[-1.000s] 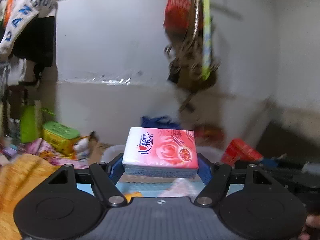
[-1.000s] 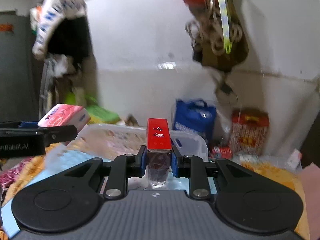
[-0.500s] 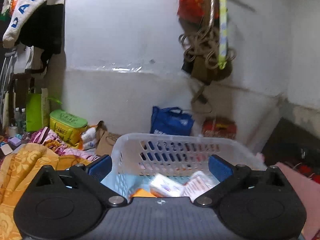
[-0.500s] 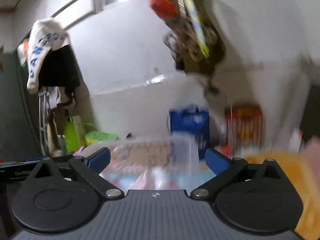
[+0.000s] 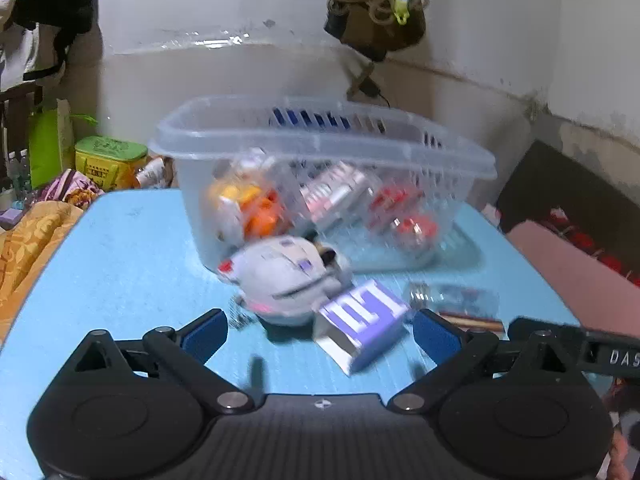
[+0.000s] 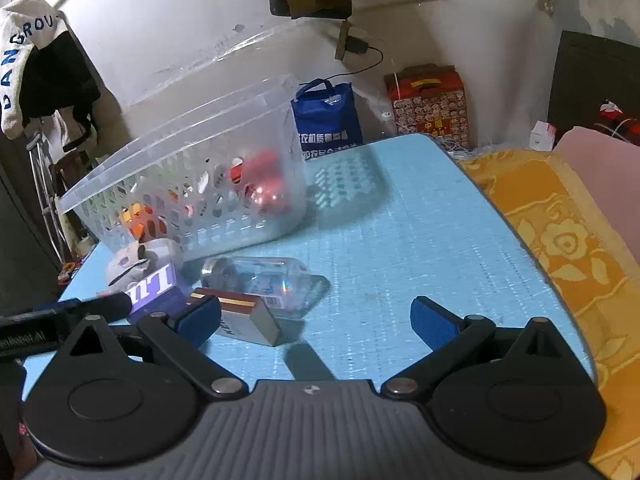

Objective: Organize objects
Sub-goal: 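Grasp the purple box with the left gripper while the right grasps the KENT pack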

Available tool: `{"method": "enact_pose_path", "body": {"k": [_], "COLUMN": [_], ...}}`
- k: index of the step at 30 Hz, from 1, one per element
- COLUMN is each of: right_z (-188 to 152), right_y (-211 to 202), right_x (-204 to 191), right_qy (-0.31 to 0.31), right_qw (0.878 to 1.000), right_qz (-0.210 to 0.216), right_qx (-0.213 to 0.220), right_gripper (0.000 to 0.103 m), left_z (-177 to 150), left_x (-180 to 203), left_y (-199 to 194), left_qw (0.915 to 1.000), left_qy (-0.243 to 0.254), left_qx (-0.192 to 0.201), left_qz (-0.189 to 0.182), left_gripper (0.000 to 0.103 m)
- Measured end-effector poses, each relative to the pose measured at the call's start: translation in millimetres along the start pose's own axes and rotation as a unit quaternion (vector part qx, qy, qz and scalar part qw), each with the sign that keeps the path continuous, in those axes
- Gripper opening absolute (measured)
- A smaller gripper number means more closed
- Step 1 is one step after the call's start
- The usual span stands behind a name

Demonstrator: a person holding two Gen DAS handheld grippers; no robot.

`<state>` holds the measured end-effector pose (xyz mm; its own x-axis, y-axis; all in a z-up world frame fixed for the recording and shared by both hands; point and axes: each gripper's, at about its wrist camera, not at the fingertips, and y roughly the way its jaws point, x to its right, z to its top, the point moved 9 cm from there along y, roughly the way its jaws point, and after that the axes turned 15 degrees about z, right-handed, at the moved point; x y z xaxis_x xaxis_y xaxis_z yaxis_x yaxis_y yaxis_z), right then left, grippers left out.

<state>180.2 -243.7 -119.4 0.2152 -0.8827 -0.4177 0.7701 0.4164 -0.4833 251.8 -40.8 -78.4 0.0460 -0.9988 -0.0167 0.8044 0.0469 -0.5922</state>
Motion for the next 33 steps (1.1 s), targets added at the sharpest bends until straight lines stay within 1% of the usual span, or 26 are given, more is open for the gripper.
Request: {"method": "enact_pose_path", "body": {"k": [3, 7, 11, 13, 16, 19, 20, 21, 23, 25, 27, 29, 33], "right_z": [1, 1, -2, -3, -4, -5, -6, -6, -8, -10, -12, -14, -18], "right_y": [-4, -3, -1, -1, 0, 1, 1, 2, 4, 7, 10, 13, 26], "right_x": [0, 8, 14, 14, 13, 10, 9, 7, 3, -2, -8, -14, -31], "right_qy": [-0.005, 0.003, 0.003, 0.003, 0.000, -0.004, -0.006, -0.008, -0.014, -0.022, -0.031, -0.042, -0.061], "right_qw": [1.000, 1.000, 1.000, 1.000, 1.000, 1.000, 1.000, 1.000, 1.000, 1.000, 0.999, 0.999, 0.997], "right_qz": [-0.008, -0.012, -0.018, -0.017, -0.014, -0.009, -0.006, -0.004, -0.002, 0.002, 0.003, 0.006, 0.012], "right_qx": [0.007, 0.007, -0.002, -0.006, -0.009, -0.010, -0.012, -0.013, -0.015, -0.018, -0.021, -0.024, -0.035], "right_gripper": [0.103, 0.103, 0.103, 0.103, 0.103, 0.103, 0.103, 0.103, 0.103, 0.103, 0.103, 0.103, 0.103], "left_z": [-5, -5, -5, -6, -6, -6, -7, -8, -9, -10, -11, -13, -16], "left_x": [6, 12, 21, 26, 29, 28, 28, 27, 25, 20, 11, 2, -15], "left_y": [-1, 4, 16, 22, 29, 33, 34, 35, 32, 29, 25, 21, 19], "left_qw": [1.0000, 0.9992, 0.9977, 0.9969, 0.9962, 0.9947, 0.9945, 0.9945, 0.9956, 0.9961, 0.9962, 0.9966, 0.9967], "left_qy": [-0.001, -0.032, -0.045, -0.048, -0.047, -0.057, -0.056, -0.052, -0.045, -0.044, -0.045, -0.036, -0.036], "left_qx": [-0.006, -0.024, -0.047, -0.058, -0.060, -0.064, -0.065, -0.066, -0.060, -0.056, -0.054, -0.052, -0.057], "left_qz": [0.002, -0.004, 0.016, 0.021, 0.041, 0.056, 0.060, 0.063, 0.057, 0.053, 0.051, 0.053, 0.044], "left_gripper": [0.101, 0.101, 0.100, 0.099, 0.098, 0.097, 0.096, 0.092, 0.087, 0.077, 0.073, 0.072, 0.074]}}
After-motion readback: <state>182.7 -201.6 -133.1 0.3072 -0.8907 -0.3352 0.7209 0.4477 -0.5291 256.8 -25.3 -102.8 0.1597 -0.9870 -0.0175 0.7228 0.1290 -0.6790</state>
